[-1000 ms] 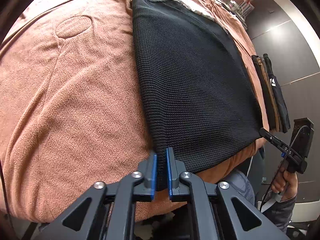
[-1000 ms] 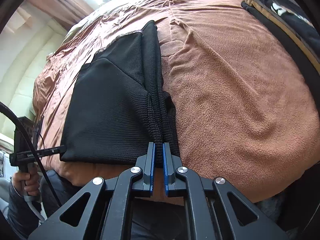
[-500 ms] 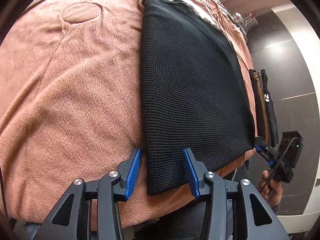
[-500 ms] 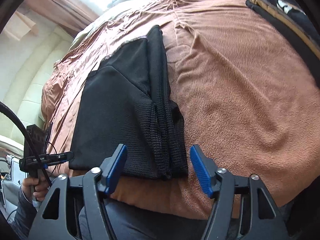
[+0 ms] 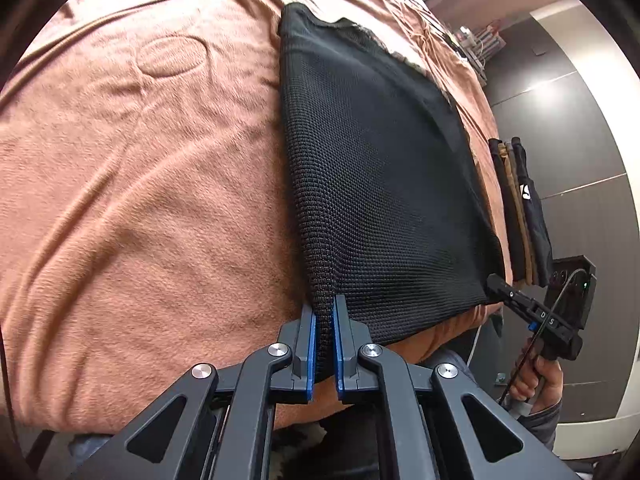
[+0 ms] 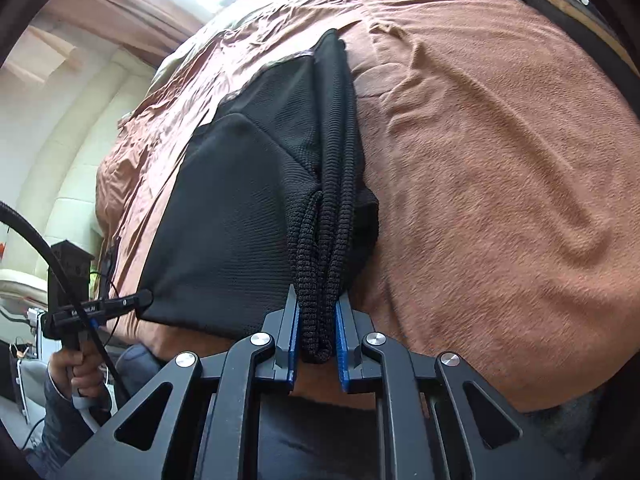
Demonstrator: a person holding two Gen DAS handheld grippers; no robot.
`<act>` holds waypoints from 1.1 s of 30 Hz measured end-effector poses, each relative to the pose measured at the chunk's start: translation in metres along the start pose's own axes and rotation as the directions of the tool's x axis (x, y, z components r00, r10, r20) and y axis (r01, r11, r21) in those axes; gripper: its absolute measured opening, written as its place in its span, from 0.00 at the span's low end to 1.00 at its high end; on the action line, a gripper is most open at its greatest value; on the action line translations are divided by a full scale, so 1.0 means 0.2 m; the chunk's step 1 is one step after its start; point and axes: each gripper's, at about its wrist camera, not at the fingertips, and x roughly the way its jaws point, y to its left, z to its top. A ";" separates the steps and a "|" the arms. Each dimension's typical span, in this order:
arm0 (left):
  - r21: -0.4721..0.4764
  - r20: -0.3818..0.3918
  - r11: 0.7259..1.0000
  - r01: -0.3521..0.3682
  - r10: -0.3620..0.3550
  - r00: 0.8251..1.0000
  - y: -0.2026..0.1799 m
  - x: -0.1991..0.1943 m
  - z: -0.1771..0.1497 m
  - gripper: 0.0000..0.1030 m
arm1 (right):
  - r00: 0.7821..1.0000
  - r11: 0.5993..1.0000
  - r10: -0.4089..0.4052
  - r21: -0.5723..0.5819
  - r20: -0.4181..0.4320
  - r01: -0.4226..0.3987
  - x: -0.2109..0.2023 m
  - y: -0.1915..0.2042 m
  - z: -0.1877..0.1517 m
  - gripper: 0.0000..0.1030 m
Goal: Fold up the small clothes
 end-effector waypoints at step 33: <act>0.040 0.067 0.996 -0.075 0.073 0.995 0.07 -0.12 0.23 0.60 | 0.981 0.976 0.189 0.098 0.042 -0.192 0.23 -0.21 0.51 0.63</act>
